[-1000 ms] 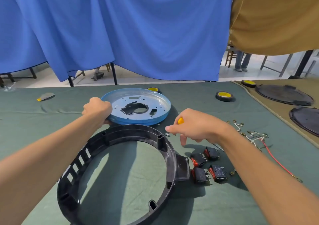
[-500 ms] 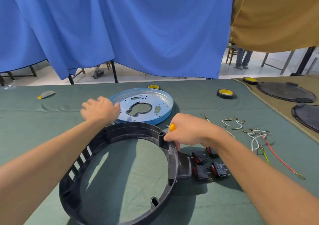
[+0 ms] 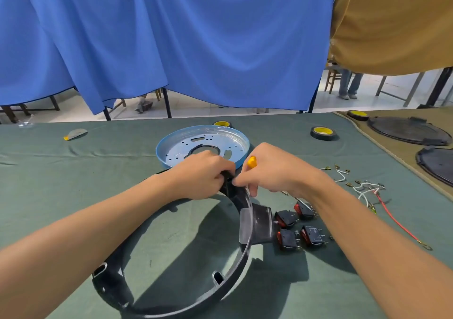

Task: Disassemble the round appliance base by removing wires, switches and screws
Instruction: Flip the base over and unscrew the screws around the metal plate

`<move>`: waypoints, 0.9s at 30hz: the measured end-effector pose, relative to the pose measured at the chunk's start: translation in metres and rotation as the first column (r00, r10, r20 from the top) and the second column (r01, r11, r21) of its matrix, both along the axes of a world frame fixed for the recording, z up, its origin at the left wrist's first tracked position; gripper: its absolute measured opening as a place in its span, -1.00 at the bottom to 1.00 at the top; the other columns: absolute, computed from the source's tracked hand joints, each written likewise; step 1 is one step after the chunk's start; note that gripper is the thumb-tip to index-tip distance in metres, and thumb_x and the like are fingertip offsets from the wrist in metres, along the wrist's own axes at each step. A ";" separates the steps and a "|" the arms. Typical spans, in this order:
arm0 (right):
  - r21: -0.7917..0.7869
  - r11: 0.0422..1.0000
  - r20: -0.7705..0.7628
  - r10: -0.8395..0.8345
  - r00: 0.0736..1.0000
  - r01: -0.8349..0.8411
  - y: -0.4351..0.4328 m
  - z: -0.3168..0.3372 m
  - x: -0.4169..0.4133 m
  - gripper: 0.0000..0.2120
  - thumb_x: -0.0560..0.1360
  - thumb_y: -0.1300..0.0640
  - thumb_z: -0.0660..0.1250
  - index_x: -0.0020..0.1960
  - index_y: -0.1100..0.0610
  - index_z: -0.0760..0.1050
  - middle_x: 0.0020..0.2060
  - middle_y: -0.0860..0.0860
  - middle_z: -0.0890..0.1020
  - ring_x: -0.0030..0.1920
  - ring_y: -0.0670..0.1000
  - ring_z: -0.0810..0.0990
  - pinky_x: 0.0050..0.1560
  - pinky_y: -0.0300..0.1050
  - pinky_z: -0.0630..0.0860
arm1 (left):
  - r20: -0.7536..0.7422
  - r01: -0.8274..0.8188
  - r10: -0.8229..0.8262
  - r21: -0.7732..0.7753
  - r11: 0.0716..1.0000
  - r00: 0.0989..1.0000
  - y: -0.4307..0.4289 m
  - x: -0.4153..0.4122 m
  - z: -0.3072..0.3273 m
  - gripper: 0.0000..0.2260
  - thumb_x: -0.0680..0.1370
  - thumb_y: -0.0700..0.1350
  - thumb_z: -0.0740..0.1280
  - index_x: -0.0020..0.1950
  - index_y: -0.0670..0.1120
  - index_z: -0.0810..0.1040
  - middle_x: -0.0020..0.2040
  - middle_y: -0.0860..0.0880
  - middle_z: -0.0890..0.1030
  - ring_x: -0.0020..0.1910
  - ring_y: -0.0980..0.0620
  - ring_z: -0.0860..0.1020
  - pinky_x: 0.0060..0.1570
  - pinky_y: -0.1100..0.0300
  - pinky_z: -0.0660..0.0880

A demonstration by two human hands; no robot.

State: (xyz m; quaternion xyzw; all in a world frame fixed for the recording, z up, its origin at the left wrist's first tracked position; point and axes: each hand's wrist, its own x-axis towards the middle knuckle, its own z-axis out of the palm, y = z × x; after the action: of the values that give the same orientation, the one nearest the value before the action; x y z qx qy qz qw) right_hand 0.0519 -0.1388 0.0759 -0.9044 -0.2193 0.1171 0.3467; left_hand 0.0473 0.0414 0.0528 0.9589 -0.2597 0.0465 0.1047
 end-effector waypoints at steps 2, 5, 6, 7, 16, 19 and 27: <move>0.052 0.998 -0.039 -0.043 0.998 0.045 -0.008 0.001 0.006 -0.72 0.51 0.03 0.33 -0.23 0.20 0.65 -0.52 0.01 0.61 -0.58 -0.13 0.32 -0.53 -0.25 0.25 | 0.039 -0.080 0.082 -0.056 0.995 0.996 0.006 0.004 0.004 -0.70 0.40 -0.33 0.19 -0.35 0.08 0.39 -0.38 0.11 0.47 -0.30 0.08 0.41 -0.21 0.05 0.44; 0.016 0.999 -0.036 -0.046 0.998 0.046 -0.020 0.000 0.015 -0.81 0.52 0.07 0.34 -0.17 0.13 0.66 -0.44 0.01 0.65 -0.57 -0.13 0.33 -0.56 -0.28 0.25 | 0.042 -0.195 0.200 -0.112 0.974 0.979 0.025 0.006 0.006 -0.70 0.36 -0.38 0.19 -0.41 0.02 0.38 -0.41 0.05 0.47 -0.30 0.00 0.41 -0.23 0.02 0.41; -0.037 0.999 -0.008 -0.018 1.000 0.018 -0.020 -0.003 0.015 -0.87 0.51 0.09 0.37 -0.15 0.09 0.66 -0.41 -0.02 0.66 -0.56 -0.16 0.38 -0.55 -0.31 0.28 | 0.042 -0.220 0.228 -0.147 0.964 0.973 0.031 0.006 0.006 -0.72 0.36 -0.39 0.19 -0.40 -0.02 0.41 -0.39 0.00 0.50 -0.29 -0.01 0.41 -0.21 -0.03 0.43; -0.102 0.995 0.026 0.015 1.000 -0.012 -0.018 -0.006 0.014 -0.92 0.48 0.10 0.39 -0.12 0.04 0.66 -0.39 -0.06 0.66 -0.49 -0.19 0.46 -0.50 -0.34 0.32 | 0.041 -0.243 0.254 -0.178 0.953 0.966 0.035 0.006 0.006 -0.72 0.36 -0.41 0.19 -0.39 -0.04 0.44 -0.37 -0.03 0.52 -0.28 0.01 0.42 -0.20 -0.05 0.45; -0.345 0.938 0.236 0.131 0.963 -0.043 0.018 -0.035 0.001 -0.70 0.52 0.31 0.31 0.19 0.08 0.60 0.00 0.10 0.62 -0.02 0.09 0.49 -0.18 -0.08 0.39 | 0.053 -0.237 0.253 -0.203 0.950 0.966 0.034 0.005 0.007 -0.67 0.38 -0.42 0.21 -0.37 -0.01 0.55 -0.36 0.12 0.55 -0.23 0.12 0.49 -0.23 0.17 0.44; -0.366 0.930 0.266 0.120 0.956 -0.015 0.020 -0.037 0.001 -0.88 0.51 0.29 0.31 -0.15 0.13 0.56 -0.28 0.06 0.51 -0.17 0.10 0.47 -0.31 -0.11 0.34 | 0.053 -0.232 0.247 -0.193 0.953 0.968 0.033 0.004 0.007 -0.70 0.38 -0.40 0.21 -0.36 -0.04 0.57 -0.34 0.07 0.58 -0.23 0.10 0.50 -0.23 0.17 0.46; -0.321 0.932 0.248 -0.087 0.965 0.166 -0.009 -0.017 0.019 -0.96 0.44 0.26 0.37 -0.11 0.20 0.56 -0.15 0.12 0.59 -0.16 0.11 0.60 -0.08 0.07 0.61 | 0.050 -0.266 0.278 -0.170 0.949 0.959 0.027 0.003 0.002 -0.63 0.38 -0.36 0.21 -0.41 0.11 0.50 -0.38 0.17 0.55 -0.26 0.13 0.50 -0.22 0.17 0.48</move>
State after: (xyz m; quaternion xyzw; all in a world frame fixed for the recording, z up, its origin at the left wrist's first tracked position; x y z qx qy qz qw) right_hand 0.0706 -0.1481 0.0590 -0.9702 -0.1754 0.0253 0.1651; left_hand 0.0504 0.0688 0.0549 0.9715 -0.1241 0.1168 0.1651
